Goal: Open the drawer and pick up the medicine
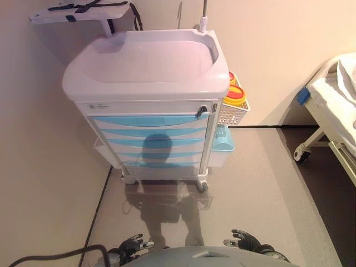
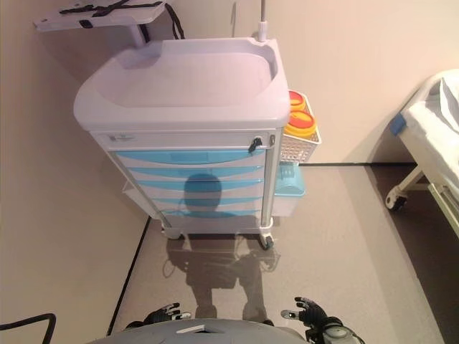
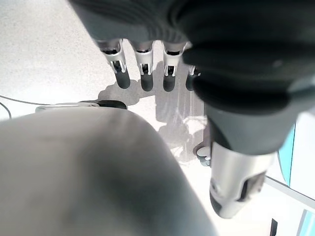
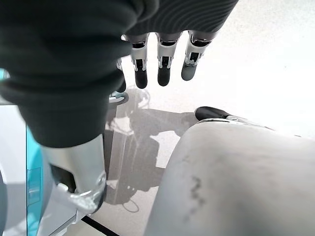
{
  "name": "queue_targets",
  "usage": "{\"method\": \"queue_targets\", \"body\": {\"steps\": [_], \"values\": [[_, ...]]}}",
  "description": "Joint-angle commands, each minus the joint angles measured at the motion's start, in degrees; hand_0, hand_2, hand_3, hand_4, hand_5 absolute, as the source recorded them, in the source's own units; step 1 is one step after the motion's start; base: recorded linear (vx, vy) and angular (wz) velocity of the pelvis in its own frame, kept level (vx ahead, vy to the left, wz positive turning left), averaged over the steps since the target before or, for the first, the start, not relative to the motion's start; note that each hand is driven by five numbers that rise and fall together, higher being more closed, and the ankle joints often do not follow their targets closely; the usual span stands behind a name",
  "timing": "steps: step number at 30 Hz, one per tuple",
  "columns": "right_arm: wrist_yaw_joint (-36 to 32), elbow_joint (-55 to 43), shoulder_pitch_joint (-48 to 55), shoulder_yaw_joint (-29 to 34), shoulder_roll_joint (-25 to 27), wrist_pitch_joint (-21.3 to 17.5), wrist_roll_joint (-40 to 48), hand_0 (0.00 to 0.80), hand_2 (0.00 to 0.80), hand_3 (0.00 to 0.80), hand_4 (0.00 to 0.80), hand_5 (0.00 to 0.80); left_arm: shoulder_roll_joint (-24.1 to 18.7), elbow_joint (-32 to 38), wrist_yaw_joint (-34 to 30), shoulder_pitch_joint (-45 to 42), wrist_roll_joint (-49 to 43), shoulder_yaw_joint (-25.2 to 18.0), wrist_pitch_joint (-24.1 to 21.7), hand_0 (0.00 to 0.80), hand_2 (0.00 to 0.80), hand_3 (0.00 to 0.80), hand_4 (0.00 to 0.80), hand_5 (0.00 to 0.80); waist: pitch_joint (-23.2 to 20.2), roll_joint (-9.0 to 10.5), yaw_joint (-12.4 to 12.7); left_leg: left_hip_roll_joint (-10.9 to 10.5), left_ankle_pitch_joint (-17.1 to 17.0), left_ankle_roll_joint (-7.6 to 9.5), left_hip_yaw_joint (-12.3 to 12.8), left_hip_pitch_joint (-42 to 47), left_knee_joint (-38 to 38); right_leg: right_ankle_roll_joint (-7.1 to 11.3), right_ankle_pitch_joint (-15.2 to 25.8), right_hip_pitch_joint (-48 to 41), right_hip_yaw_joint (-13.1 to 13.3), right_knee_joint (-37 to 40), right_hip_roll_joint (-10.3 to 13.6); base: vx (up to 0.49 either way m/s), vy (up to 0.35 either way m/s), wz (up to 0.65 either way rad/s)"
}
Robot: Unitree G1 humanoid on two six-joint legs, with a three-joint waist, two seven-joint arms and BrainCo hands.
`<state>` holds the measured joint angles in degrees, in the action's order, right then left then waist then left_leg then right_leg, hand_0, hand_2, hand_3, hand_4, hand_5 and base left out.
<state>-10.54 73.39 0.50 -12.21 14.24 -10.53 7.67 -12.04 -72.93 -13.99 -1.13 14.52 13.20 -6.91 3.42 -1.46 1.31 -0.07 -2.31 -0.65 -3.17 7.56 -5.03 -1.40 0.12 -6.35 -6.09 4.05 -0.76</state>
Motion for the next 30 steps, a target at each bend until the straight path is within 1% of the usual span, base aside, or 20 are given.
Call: {"method": "queue_targets", "body": {"steps": [1, 5, 19, 27, 30], "values": [[-0.3, 1.9, -2.7, -1.8, -2.5, -1.3, -0.6, 0.000, 0.000, 0.000, 0.000, 0.000, 1.8, -4.2, -0.9, 3.6, -1.7, -0.7, -2.1, 0.000, 0.000, 0.000, 0.000, 0.000, 0.4, 2.79, -0.3, -4.5, 4.4, 2.65, 3.8, -0.6, 1.6, 3.22, 1.0, 0.6, 1.3, -0.6, 0.8, 0.000, 0.000, 0.00], [-0.6, 1.6, -2.7, -1.9, -2.2, -1.2, -0.4, 0.000, 0.000, 0.000, 0.000, 0.000, 1.5, -3.8, -1.2, 3.6, -0.9, -0.3, -2.3, 0.000, 0.000, 0.000, 0.000, 0.000, 0.6, 2.77, -0.3, -4.5, 4.4, 2.65, 4.0, -0.6, 1.6, 3.29, 1.0, 0.7, 1.4, -0.6, 0.8, 0.000, 0.000, 0.00], [-0.2, 1.6, -2.3, -1.6, -2.4, -1.0, -1.0, 0.000, 0.000, 0.000, 0.000, 0.000, 1.7, -4.2, -0.1, 3.1, -0.7, -1.2, -1.5, 0.000, 0.000, 0.000, 0.000, 0.000, 0.9, 2.93, -0.3, -4.4, 4.2, 2.70, 4.1, -0.7, 1.5, 3.37, 1.1, 0.9, 1.4, -0.7, 0.9, 0.010, 0.000, 0.00], [-0.6, 1.1, -2.6, -1.6, -1.9, -0.9, -0.9, 0.000, 0.000, 0.000, 0.000, 0.000, 1.2, -3.8, 1.0, 3.7, 0.6, -1.8, -1.4, 0.000, 0.000, 0.000, 0.000, 0.000, 2.1, 3.09, -0.4, -4.6, 4.7, 2.99, 4.4, -1.8, 2.9, 3.31, 1.2, 1.9, 1.7, -1.4, 1.0, 0.017, 0.006, -0.02], [-0.6, 0.7, -2.3, -1.5, -1.8, -0.9, -1.1, 0.000, 0.000, 0.000, 0.000, 0.000, 1.1, -3.7, 0.8, 3.6, 1.6, -2.5, -0.8, 0.000, 0.000, 0.000, 0.000, 0.000, 2.7, 3.14, -0.6, -4.9, 5.2, 3.17, 4.5, -2.4, 4.2, 3.24, 1.3, 2.3, 2.2, -1.6, 1.1, 0.048, 0.025, -0.02]]}}
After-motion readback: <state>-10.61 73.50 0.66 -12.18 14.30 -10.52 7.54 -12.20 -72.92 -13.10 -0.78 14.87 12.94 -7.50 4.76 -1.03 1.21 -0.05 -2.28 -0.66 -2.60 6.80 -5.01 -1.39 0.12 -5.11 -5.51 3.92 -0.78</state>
